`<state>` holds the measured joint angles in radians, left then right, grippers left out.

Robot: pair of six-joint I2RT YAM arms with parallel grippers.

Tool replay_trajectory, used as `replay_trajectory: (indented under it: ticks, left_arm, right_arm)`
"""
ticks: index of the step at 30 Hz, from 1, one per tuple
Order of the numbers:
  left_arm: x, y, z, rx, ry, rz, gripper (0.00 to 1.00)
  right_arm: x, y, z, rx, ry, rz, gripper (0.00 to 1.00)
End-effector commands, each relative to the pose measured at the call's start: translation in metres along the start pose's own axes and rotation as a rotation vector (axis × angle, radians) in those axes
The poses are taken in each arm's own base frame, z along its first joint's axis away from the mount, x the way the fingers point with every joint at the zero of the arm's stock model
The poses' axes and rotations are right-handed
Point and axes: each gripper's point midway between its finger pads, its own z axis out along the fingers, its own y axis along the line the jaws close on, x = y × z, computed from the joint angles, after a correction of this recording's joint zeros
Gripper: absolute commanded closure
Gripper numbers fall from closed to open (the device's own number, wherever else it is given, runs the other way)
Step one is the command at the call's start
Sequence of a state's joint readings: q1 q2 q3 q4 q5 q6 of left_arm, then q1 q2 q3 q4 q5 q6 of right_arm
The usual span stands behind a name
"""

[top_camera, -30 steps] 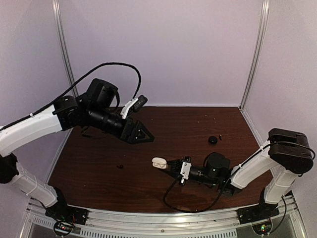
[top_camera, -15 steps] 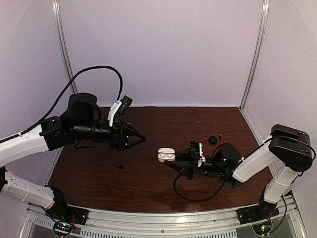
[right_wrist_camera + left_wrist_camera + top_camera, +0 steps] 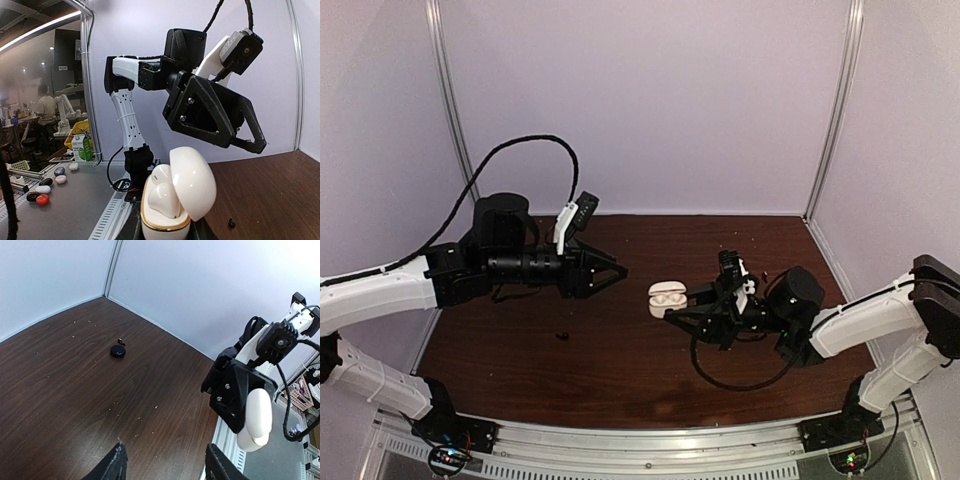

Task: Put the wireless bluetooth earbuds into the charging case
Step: Close the charging case with the earbuds inside.

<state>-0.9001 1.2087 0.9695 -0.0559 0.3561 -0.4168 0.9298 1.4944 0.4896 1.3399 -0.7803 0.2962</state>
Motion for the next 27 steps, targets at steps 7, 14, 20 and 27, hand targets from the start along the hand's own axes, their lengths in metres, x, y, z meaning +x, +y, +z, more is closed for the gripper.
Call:
replay_trajectory:
  ticks: [7, 14, 20, 27]
  left_arm:
    - [-0.009, -0.021, 0.010, 0.124, -0.053, 0.078, 0.50]
    - [-0.005, -0.046, 0.023, 0.155, -0.004, 0.165, 0.52]
    - [0.007, -0.056, 0.035, 0.163, 0.053, 0.188, 0.52]
    - [0.015, -0.079, 0.032, 0.249, 0.089, 0.227, 0.53]
  right_arm:
    - [0.002, 0.020, 0.015, -0.026, 0.156, 0.073, 1.00]
    - [0.004, 0.022, 0.019, -0.027, 0.180, 0.075, 1.00]
    - [0.007, 0.022, 0.020, -0.025, 0.194, 0.073, 1.00]
    - [0.008, 0.021, 0.016, -0.009, 0.195, 0.061, 1.00]
